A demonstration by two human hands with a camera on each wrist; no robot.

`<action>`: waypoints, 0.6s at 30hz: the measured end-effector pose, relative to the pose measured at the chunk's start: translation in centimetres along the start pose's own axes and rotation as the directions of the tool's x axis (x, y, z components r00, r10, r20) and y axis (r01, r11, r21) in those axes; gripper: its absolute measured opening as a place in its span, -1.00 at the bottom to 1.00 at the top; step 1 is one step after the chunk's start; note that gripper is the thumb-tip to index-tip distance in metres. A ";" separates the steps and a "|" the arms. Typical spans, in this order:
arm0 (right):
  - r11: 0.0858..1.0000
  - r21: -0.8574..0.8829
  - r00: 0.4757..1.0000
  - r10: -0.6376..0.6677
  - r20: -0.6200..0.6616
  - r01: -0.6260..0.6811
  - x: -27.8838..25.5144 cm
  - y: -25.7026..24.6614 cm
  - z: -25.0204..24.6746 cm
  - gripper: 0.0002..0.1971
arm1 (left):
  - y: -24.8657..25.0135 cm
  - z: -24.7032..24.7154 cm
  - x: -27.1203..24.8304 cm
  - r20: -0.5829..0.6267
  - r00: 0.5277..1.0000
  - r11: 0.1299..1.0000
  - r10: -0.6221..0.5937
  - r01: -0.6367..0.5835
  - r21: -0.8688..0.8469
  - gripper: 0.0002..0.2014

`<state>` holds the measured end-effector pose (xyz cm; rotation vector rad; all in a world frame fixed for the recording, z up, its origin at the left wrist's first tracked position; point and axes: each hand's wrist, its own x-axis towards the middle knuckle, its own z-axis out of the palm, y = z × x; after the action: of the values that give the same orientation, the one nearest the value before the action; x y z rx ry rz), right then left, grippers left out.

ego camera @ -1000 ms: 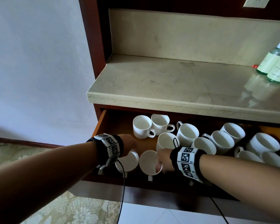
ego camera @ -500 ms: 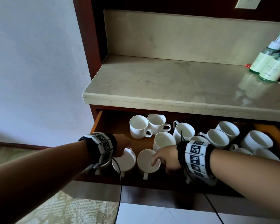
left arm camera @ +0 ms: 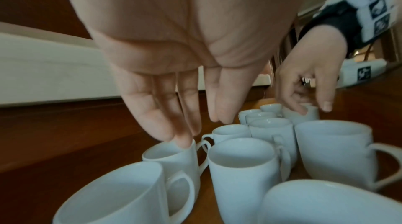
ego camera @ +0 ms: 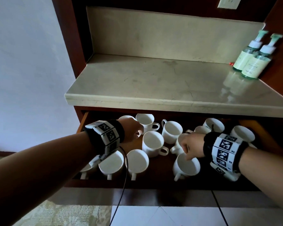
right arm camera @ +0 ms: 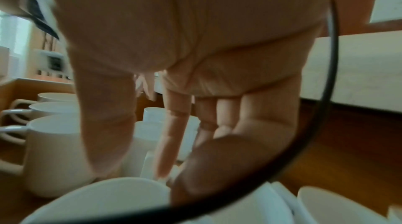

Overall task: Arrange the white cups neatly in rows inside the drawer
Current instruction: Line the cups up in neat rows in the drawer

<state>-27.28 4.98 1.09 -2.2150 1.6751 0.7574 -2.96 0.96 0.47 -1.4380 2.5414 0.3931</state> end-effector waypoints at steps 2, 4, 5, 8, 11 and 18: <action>1.000 0.015 1.000 -0.023 -0.012 0.023 -0.5 0.7 0.7 -0.76 | 1.3 0.1 1.5 0.010 1.000 0.997 0.029 -0.029 0.073 -0.74; 0.999 0.009 0.998 -0.054 -0.021 0.054 -0.7 1.0 1.3 -0.78 | 2.5 0.3 2.7 0.067 0.997 0.983 0.044 -0.056 0.176 -0.67; 0.998 0.004 0.998 -0.063 -0.027 0.063 -0.9 1.4 1.4 -0.78 | 3.2 0.6 3.4 0.102 0.994 0.977 0.041 -0.061 0.205 -0.67; 0.994 0.030 0.993 -0.106 -0.055 0.108 -1.0 2.0 1.3 -0.75 | 4.9 1.3 4.1 0.182 0.983 0.981 -0.008 -0.028 0.194 -0.77; 0.984 0.015 0.981 -0.174 -0.082 0.176 -1.0 2.0 1.3 -0.67 | 7.0 2.4 5.0 0.225 0.974 0.985 -0.023 -0.016 0.171 -0.76; 0.932 -0.187 0.934 -0.262 0.245 0.310 -1.2 -0.3 2.8 -0.68 | 9.6 2.9 5.8 0.214 0.974 0.977 -0.068 0.021 0.213 -0.77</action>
<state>-27.88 7.46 -0.58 -2.3533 1.1778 1.1046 -14.10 1.90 -2.69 -1.2940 2.2933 0.2520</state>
